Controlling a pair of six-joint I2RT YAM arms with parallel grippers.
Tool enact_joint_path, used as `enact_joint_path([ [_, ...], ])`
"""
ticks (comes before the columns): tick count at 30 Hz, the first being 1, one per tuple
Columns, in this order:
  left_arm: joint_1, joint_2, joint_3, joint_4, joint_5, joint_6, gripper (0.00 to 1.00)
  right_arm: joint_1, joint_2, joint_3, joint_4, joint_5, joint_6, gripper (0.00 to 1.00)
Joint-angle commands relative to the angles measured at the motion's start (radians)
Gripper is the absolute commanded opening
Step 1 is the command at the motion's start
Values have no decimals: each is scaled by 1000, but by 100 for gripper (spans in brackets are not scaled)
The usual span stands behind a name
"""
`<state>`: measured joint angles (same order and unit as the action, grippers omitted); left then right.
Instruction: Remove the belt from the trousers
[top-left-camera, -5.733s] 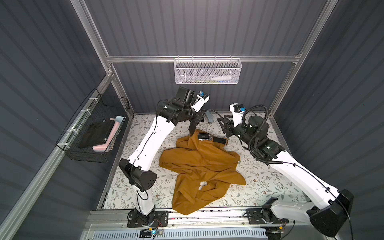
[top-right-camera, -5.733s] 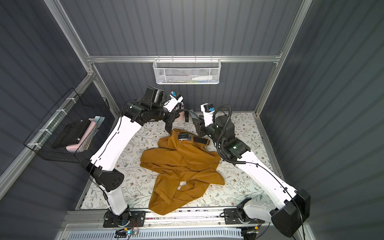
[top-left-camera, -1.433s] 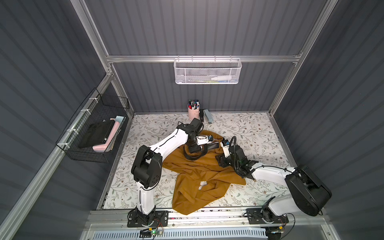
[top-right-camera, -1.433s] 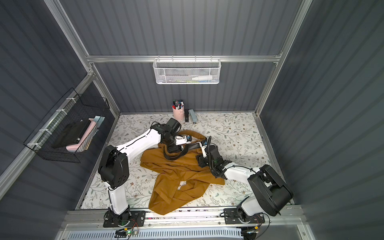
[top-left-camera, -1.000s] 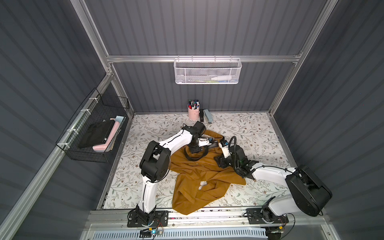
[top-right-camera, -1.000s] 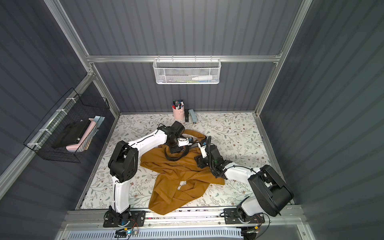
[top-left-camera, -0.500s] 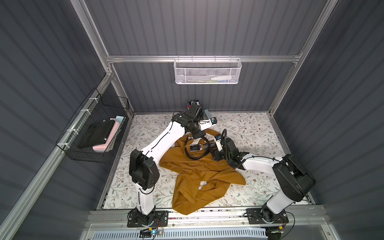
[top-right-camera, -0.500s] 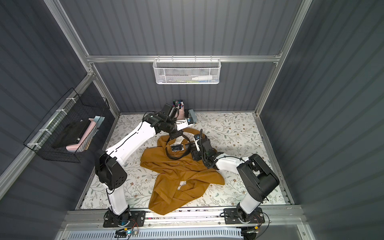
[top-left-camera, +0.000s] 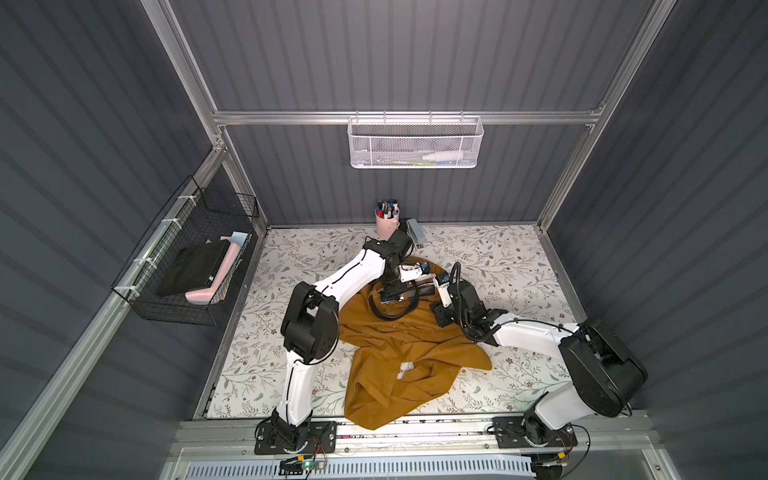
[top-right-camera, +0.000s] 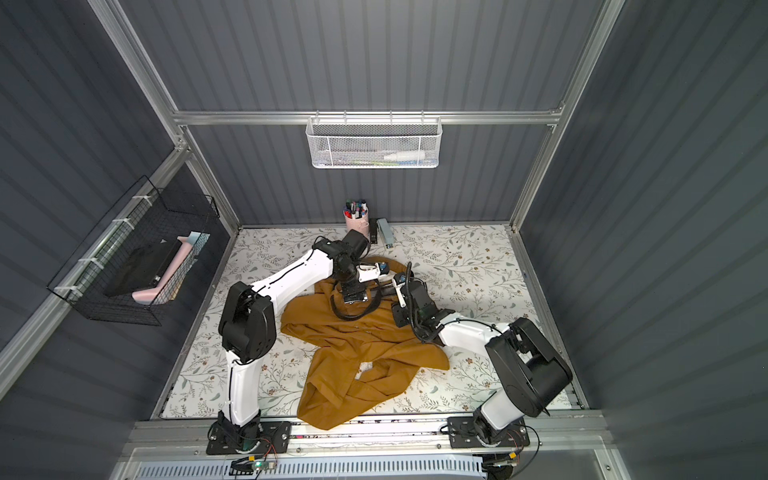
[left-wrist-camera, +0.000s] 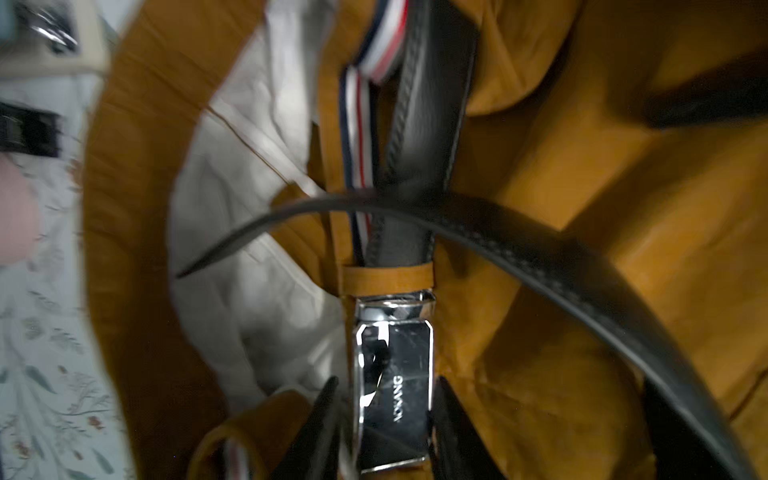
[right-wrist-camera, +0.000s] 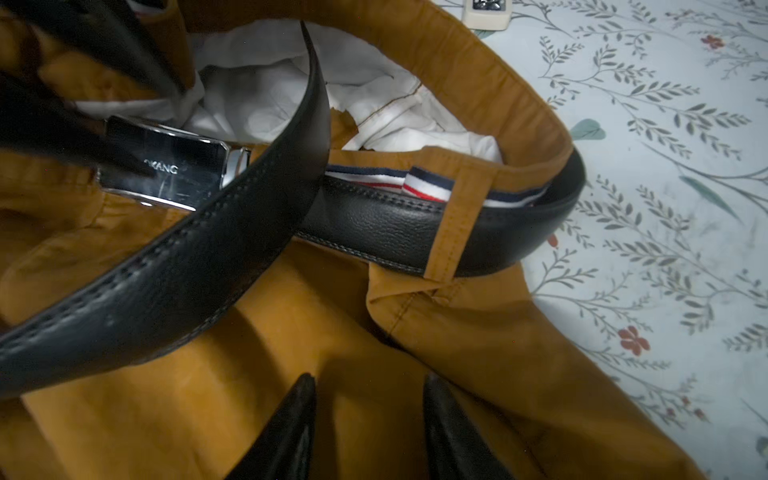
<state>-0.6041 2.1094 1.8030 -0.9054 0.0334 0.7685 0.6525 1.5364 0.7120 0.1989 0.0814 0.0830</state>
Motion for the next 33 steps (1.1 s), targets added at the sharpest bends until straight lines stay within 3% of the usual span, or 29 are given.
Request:
enact_joint_path([
  [1, 6, 30, 30, -49, -52, 17, 40, 1, 0, -20, -38, -6, 43, 51],
  [7, 6, 27, -53, -28, -63, 50, 54, 1, 8, -16, -61, -5, 48, 58],
  [10, 7, 32, -100, 47, -129, 60, 60, 0, 11, -19, -61, 4, 59, 59],
  [16, 20, 134, -21, 101, -162, 4, 62, -1, 5, -34, -64, -5, 67, 60],
  [19, 22, 181, 30, 63, -139, -2, 55, 1, -5, -42, -64, -8, 73, 64],
  [23, 29, 177, 36, 19, -68, -1, 34, 0, -47, -60, -49, 8, 81, 78],
  [27, 35, 130, 32, -4, -29, -1, 18, 1, -135, -100, -8, 45, 70, 85],
  [30, 35, 94, 69, -36, -33, -1, 13, 1, -210, -133, 31, 71, 50, 99],
  [33, 35, 52, 138, -60, -17, 3, 8, 1, -279, -155, 59, 81, 18, 99],
])
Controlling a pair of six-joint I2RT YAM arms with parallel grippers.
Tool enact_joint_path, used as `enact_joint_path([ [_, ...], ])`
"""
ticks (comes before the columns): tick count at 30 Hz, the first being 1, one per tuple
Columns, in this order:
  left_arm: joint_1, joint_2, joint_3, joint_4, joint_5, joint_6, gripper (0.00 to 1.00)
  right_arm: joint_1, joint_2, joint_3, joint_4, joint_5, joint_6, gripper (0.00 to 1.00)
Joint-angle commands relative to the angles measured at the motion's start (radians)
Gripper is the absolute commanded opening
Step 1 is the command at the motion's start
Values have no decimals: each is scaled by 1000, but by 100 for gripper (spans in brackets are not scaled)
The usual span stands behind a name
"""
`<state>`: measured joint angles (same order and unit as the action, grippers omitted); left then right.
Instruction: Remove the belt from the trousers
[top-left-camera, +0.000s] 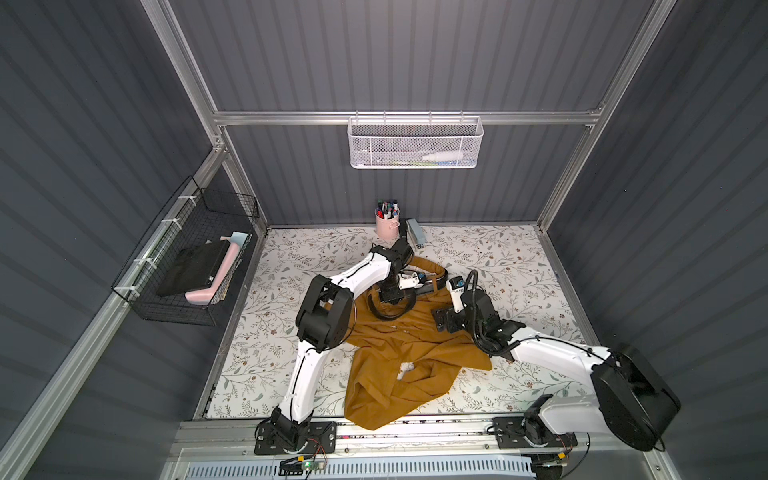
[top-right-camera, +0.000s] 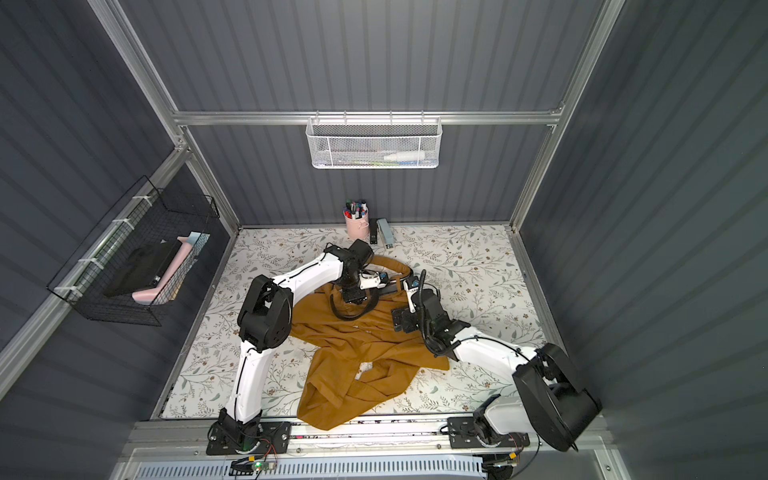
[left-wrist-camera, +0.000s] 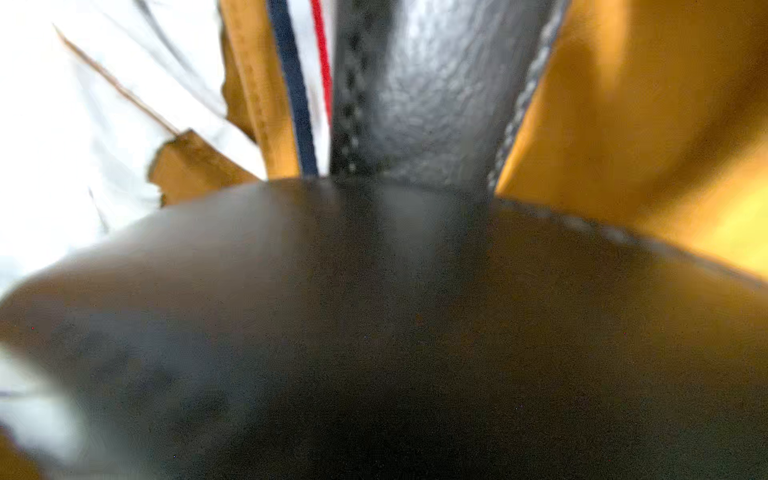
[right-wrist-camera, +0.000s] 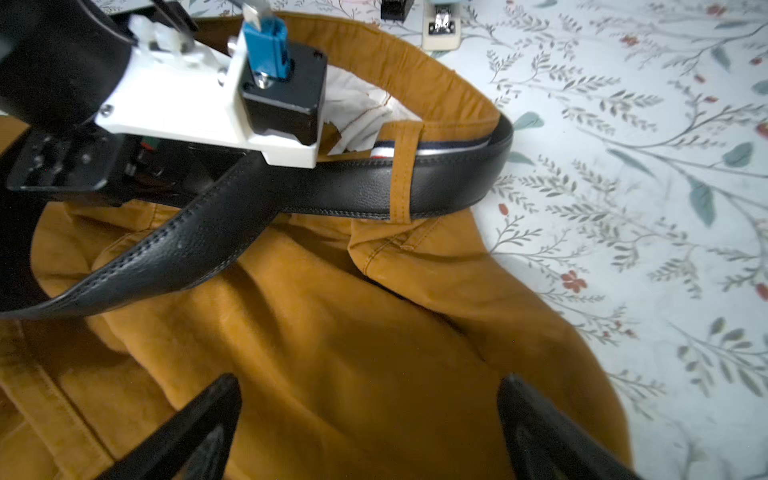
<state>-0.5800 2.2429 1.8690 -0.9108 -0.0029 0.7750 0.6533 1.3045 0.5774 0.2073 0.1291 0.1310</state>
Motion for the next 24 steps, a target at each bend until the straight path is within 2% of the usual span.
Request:
enact_joint_path([
  [1, 11, -95, 101, -61, 21, 3, 6, 3, -70, -25, 62, 34, -38, 99],
  [5, 8, -124, 230, -112, 29, -12, 0, 2, -143, -33, 99, 37, -64, 99],
  [9, 3, -151, 351, -171, 84, -51, 0, 3, -157, -30, 133, 14, -116, 99],
  [12, -6, -186, 389, -178, 119, -70, 0, 2, -137, -27, 150, 3, -150, 99],
  [15, -13, -224, 402, -178, 144, -86, 0, 2, -98, -20, 184, 61, -191, 99],
  [18, -16, -262, 400, -171, 165, -110, 0, 1, 21, 22, 232, 181, -190, 99],
  [21, -20, -297, 397, -162, 186, -131, 0, 1, 132, 128, 171, 157, -174, 99],
  [23, -21, -323, 393, -156, 195, -141, 0, 1, 211, 207, 117, 167, -152, 92],
  [24, -22, -337, 389, -151, 199, -145, 0, 0, 250, 246, 88, 186, -136, 85],
])
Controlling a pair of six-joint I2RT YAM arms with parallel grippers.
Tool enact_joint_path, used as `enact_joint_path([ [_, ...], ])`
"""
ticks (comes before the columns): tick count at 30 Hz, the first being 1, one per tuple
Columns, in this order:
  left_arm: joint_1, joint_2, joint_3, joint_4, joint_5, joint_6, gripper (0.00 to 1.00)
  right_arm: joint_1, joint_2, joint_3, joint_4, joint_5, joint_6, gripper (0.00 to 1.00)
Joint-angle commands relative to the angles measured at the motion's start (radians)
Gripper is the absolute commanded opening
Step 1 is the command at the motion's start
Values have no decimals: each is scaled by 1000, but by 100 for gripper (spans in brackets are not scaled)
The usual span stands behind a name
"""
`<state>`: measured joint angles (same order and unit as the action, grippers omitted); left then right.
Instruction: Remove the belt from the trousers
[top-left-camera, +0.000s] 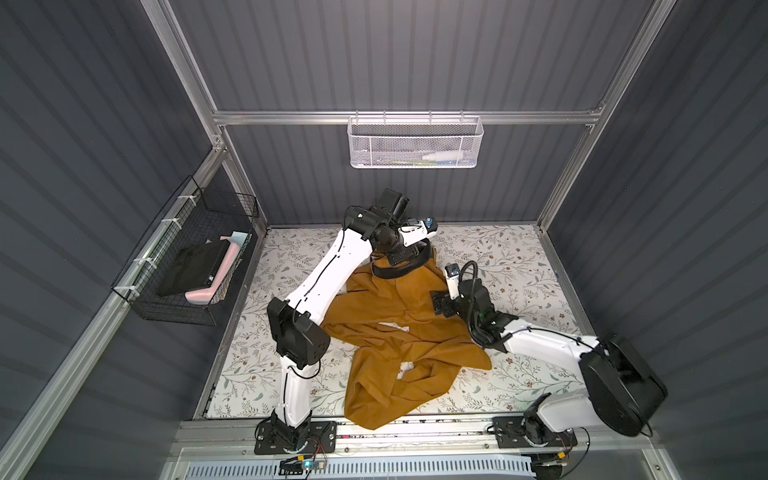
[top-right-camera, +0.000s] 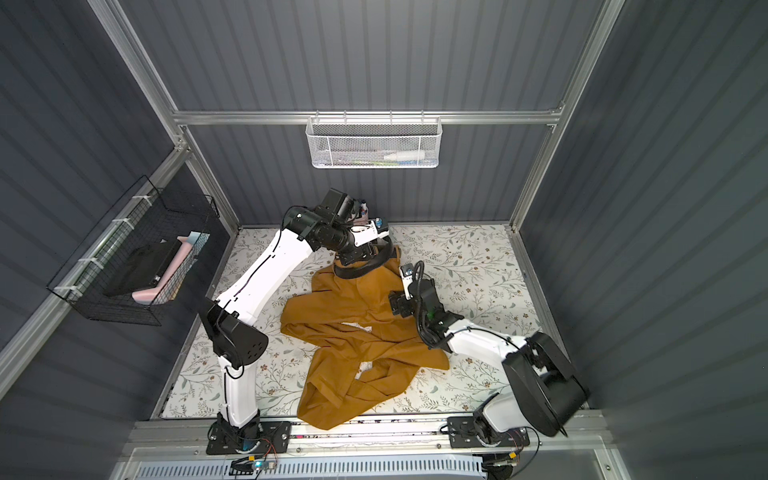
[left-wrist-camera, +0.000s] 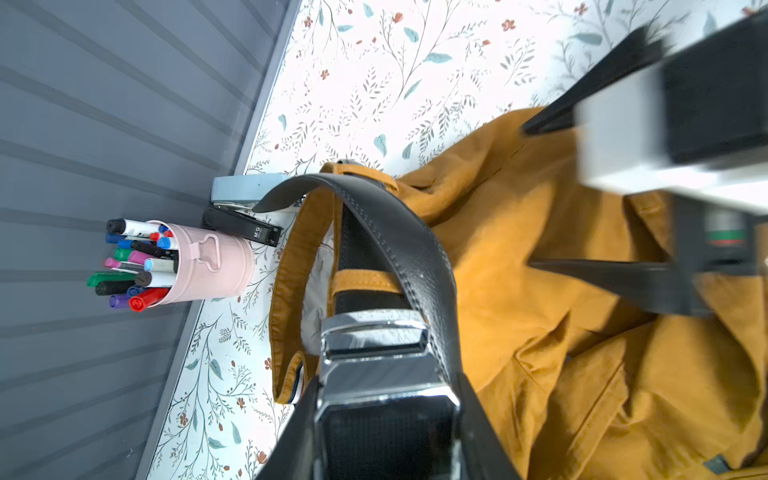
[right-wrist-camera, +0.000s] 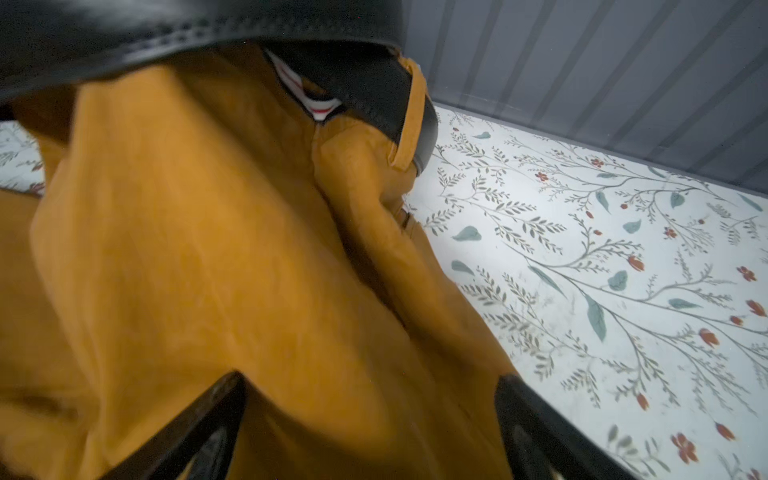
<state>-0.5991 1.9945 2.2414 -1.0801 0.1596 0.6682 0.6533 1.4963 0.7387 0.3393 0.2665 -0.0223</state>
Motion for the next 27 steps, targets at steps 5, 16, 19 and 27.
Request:
enact_joint_path([
  [5, -3, -182, -16, 55, 40, -48, 0, -25, 138, 174, -92, 163, 65, 0],
  [16, 39, -355, -177, 166, 0, -98, 0, -307, 86, 256, -253, 148, 127, 4],
  [19, 48, -343, -190, 182, 39, -130, 0, -318, 1, 228, -233, 43, 74, 49],
  [27, 55, -265, -136, 170, 100, -197, 0, -286, -368, -17, 13, -298, -52, 82],
])
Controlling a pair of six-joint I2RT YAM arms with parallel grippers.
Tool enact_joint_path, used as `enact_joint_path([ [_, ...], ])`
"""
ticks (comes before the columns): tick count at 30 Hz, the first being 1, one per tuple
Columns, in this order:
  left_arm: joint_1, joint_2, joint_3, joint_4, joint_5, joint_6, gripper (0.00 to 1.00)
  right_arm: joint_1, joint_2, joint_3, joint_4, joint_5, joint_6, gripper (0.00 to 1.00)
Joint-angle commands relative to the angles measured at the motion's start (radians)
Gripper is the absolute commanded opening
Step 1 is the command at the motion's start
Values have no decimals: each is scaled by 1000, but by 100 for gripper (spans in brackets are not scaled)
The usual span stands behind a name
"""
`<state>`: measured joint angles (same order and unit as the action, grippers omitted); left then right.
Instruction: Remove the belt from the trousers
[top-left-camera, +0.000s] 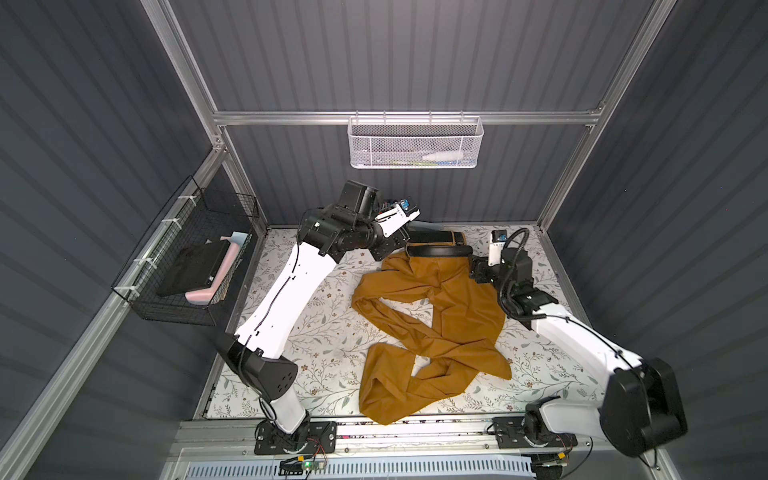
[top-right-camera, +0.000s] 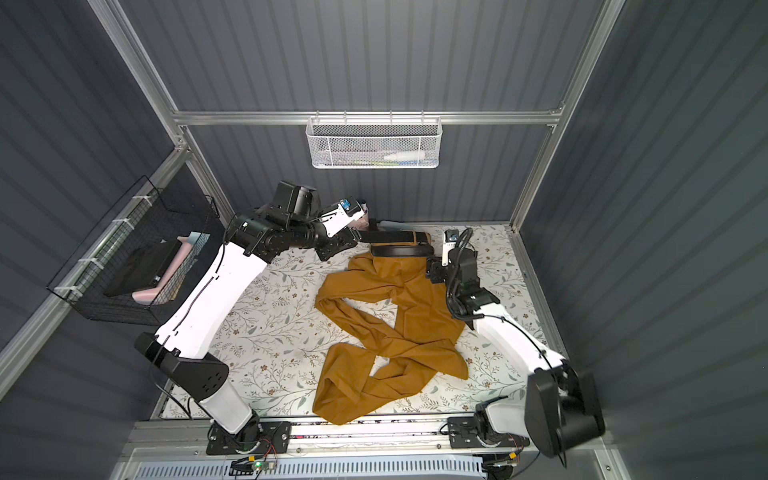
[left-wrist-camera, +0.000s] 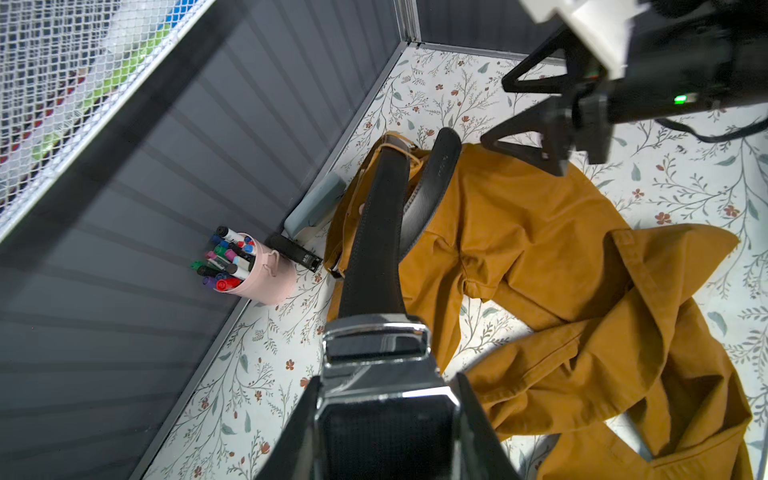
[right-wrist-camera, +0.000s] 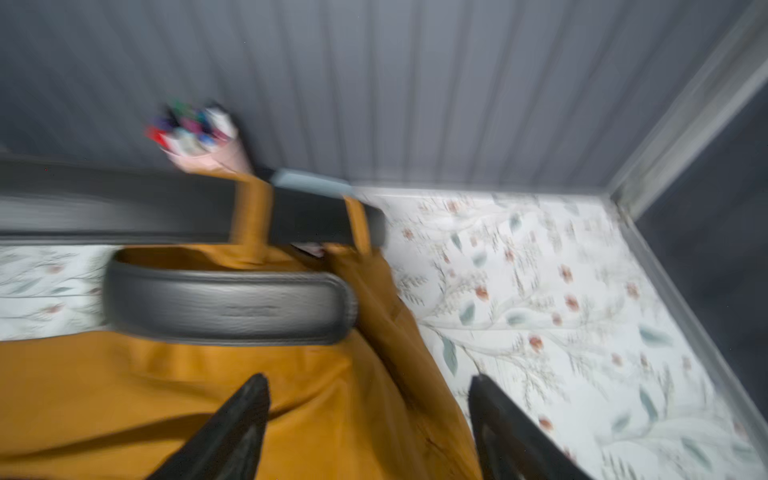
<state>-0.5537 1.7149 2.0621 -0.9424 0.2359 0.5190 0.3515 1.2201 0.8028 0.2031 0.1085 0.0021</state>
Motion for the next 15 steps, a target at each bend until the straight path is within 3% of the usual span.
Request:
enact_joint_path([
  [1, 9, 14, 44, 36, 31, -54, 0, 21, -118, -119, 229, -158, -99, 85],
  [2, 9, 12, 44, 40, 40, -63, 0, 29, -138, -137, 281, -175, -130, 91],
  [8, 11, -19, 50, 52, 93, -120, 0, 99, 2, -28, 298, -176, -293, 99],
  [11, 11, -43, 46, 44, 112, -137, 0, 142, 107, 17, 348, -117, -355, 99],
  [15, 11, -91, 23, 21, 130, -158, 0, 157, 217, 97, 418, 58, -377, 99],
])
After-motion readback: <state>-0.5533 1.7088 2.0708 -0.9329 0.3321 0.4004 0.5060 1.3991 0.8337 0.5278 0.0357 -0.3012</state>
